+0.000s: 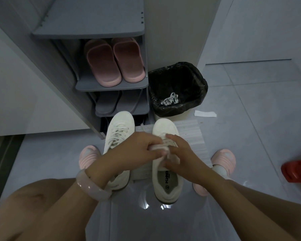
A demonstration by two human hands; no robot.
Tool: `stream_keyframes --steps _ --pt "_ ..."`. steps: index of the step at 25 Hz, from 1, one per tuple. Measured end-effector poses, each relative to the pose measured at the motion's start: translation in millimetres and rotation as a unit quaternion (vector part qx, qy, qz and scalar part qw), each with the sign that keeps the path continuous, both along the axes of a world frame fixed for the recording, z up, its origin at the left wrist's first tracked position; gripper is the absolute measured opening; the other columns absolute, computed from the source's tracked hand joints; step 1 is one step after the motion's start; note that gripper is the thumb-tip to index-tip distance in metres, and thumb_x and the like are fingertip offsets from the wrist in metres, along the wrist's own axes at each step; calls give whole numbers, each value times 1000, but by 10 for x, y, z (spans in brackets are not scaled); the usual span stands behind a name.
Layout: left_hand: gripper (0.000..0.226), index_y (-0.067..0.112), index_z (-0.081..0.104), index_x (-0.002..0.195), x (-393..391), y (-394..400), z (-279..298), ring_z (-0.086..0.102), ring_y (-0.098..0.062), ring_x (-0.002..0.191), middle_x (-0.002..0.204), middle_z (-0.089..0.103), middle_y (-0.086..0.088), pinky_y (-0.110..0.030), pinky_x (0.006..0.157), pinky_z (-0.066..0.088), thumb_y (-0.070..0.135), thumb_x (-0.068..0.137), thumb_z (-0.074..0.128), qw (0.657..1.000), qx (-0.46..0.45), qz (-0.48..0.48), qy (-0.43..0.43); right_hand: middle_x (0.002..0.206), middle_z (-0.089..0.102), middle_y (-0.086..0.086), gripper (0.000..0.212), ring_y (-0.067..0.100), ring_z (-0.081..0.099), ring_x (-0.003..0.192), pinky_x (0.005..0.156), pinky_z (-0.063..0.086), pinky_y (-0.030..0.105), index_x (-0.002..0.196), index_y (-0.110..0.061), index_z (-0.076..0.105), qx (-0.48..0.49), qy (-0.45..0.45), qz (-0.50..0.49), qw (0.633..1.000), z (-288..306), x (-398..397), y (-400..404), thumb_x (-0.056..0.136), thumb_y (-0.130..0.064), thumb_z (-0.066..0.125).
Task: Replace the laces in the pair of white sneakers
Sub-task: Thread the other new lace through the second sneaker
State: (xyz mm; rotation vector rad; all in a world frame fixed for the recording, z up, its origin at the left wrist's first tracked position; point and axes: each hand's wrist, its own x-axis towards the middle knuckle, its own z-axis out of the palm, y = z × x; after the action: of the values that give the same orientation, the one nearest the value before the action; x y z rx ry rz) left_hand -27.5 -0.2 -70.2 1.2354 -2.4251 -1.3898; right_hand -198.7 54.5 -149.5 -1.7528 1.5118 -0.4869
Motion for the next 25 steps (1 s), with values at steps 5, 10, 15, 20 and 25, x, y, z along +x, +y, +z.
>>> stream_keyframes --steps 5,10,15,20,25 --pt "56 19 39 138 -205 -70 -313 40 -15 125 145 32 -1 -23 104 31 2 86 49 974 -162 158 -25 72 65 -4 28 3 62 75 77 48 16 75 -10 61 24 -303 -286 909 447 -118 -73 96 -23 46" --pt "54 21 18 143 -306 115 -686 32 -23 134 144 35 -6 -51 113 10 19 94 39 950 -103 0 -296 72 64 2 38 23 59 79 75 45 32 76 -3 58 87 30 -360 928 415 -497 -142 96 -31 44" --pt "10 16 47 97 -260 91 -555 45 -22 110 112 49 -4 -47 108 19 17 91 39 939 -147 15 -311 123 53 4 40 21 52 108 89 42 30 124 -17 51 114 207 -86 968 228 -323 11 92 -39 51" --pt "3 16 40 92 -231 66 -305 43 -14 63 59 40 11 -34 95 31 19 94 40 973 -211 21 -87 115 55 2 34 18 50 106 90 41 23 116 -7 58 -27 52 4 998 152 89 -8 88 -25 58" --pt "32 8 53 113 0 -41 -262 60 -28 83 84 64 -7 -31 76 40 28 97 34 970 -210 -20 -119 66 61 -1 21 15 54 70 69 41 12 72 -4 59 3 -203 -297 933 473 -7 -169 91 -9 51"
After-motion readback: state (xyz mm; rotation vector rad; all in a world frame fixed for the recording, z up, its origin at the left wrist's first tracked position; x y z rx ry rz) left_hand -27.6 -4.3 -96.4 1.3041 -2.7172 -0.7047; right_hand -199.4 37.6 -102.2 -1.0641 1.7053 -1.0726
